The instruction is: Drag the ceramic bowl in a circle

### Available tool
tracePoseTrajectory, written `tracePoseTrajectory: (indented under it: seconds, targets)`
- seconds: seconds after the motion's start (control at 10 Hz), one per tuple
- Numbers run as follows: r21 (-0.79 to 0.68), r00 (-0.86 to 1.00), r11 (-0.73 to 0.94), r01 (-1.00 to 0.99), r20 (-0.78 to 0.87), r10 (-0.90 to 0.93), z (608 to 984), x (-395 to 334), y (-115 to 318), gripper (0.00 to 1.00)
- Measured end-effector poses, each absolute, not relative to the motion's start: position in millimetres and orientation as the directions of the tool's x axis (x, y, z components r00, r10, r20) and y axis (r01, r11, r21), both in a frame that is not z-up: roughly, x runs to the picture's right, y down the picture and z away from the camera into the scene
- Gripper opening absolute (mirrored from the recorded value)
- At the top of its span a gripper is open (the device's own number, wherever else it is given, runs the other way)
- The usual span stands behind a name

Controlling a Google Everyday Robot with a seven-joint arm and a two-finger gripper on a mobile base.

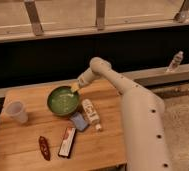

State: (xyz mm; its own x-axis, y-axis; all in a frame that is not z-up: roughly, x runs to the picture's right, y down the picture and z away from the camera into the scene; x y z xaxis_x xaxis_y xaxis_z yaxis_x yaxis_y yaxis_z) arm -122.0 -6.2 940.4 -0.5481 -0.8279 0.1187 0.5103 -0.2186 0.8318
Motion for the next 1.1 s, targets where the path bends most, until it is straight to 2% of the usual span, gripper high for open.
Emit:
tracePoseTrajectory:
  seconds: [0.4,1.1]
  targets:
    - [0.843,-0.617,-0.247,0.479,0.123,-0.777,961,-139,-40,0.0]
    - [0.866,-0.672,-0.281,0.414,0.082,-0.736,953,-160,-42,0.0]
